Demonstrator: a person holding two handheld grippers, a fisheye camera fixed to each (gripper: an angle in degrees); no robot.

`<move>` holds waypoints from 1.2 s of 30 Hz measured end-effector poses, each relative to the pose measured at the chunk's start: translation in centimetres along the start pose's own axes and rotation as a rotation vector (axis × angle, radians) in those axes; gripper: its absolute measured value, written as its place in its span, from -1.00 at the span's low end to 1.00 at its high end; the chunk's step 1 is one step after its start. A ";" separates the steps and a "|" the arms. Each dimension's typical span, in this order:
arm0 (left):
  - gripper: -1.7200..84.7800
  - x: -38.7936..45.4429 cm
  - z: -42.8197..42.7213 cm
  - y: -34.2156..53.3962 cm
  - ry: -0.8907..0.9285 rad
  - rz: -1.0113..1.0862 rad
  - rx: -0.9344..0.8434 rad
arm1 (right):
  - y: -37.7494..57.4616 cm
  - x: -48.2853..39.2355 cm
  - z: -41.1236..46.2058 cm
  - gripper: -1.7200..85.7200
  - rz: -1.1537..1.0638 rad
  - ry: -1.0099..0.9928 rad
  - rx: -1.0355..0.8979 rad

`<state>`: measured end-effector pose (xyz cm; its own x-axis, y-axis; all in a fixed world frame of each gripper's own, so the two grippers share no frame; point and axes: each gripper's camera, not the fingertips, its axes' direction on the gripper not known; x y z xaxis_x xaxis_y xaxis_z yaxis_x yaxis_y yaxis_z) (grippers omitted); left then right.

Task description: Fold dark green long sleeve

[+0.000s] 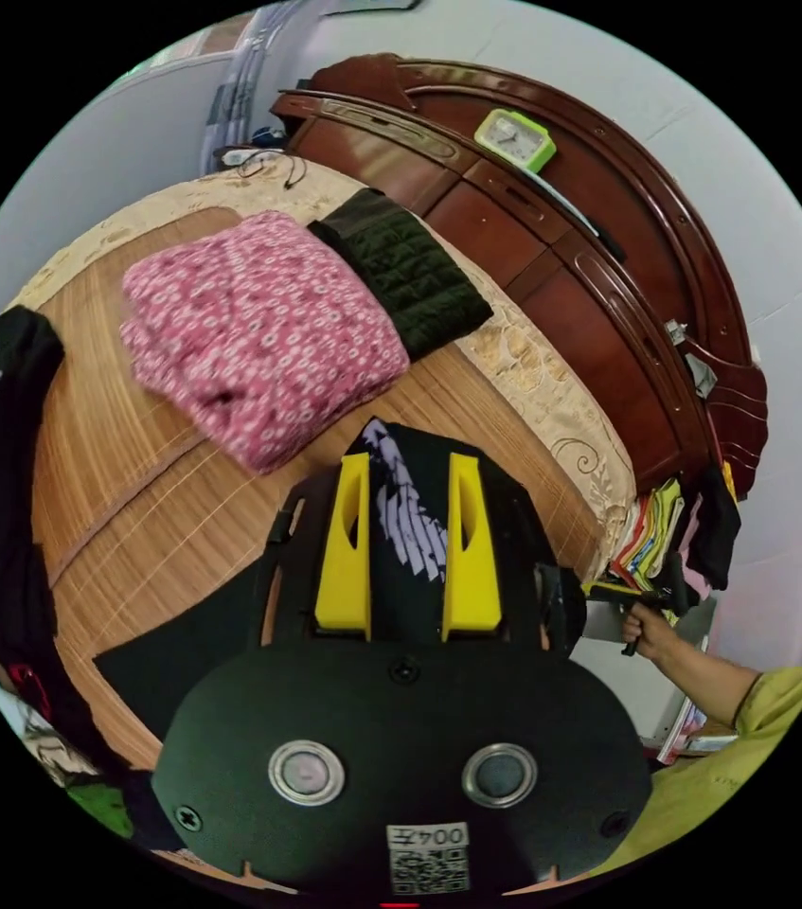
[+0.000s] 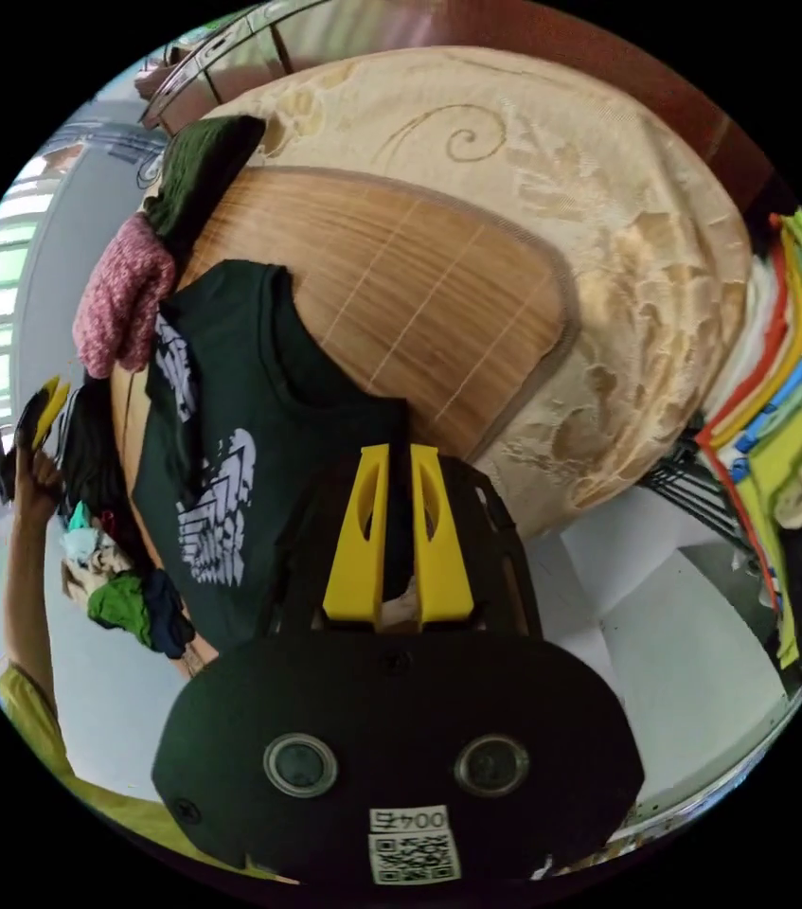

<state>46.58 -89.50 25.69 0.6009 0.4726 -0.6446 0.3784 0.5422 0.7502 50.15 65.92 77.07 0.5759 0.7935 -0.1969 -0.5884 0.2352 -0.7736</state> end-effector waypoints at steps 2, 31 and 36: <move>-0.72 -1.7 -1.2 4.2 -0.021 -0.055 0.002 | 0.9 -1.0 -1.6 -0.82 -0.041 0.080 0.091; -0.85 3.0 7.9 37.3 -0.328 -0.201 -0.370 | 6.5 -19.3 10.9 -0.81 -0.338 0.383 -0.063; -0.89 3.5 7.6 39.0 -0.246 -0.290 -0.359 | 6.1 -21.5 11.4 -0.82 -0.393 0.427 -0.126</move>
<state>68.80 -72.00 53.80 0.6711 0.1138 -0.7326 0.3148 0.8509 0.4206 27.71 56.75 83.47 0.9297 0.3582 -0.0858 -0.2279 0.3765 -0.8980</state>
